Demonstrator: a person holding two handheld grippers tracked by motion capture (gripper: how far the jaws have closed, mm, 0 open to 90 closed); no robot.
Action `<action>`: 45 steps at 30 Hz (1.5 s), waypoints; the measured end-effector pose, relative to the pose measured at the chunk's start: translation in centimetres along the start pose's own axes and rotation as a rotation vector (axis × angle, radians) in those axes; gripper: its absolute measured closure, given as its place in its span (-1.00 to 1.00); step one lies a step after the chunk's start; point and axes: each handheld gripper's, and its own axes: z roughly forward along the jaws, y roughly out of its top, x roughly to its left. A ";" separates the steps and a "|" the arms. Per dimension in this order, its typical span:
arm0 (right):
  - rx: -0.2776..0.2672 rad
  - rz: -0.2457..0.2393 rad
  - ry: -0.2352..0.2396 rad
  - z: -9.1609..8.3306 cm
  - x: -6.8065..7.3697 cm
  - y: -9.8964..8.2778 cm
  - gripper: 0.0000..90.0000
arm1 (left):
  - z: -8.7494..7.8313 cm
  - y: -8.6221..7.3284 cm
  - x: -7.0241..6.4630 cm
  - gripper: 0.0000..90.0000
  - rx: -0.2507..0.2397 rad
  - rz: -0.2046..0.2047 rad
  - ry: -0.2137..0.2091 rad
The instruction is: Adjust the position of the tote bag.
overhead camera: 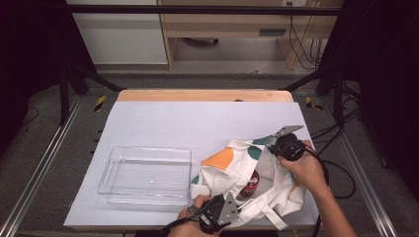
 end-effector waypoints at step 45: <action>-0.094 0.123 -0.137 -8.7 4.2 -3.2 -0.21 | 0.9 7.3 5.0 -0.65 0.002 -0.133 0.213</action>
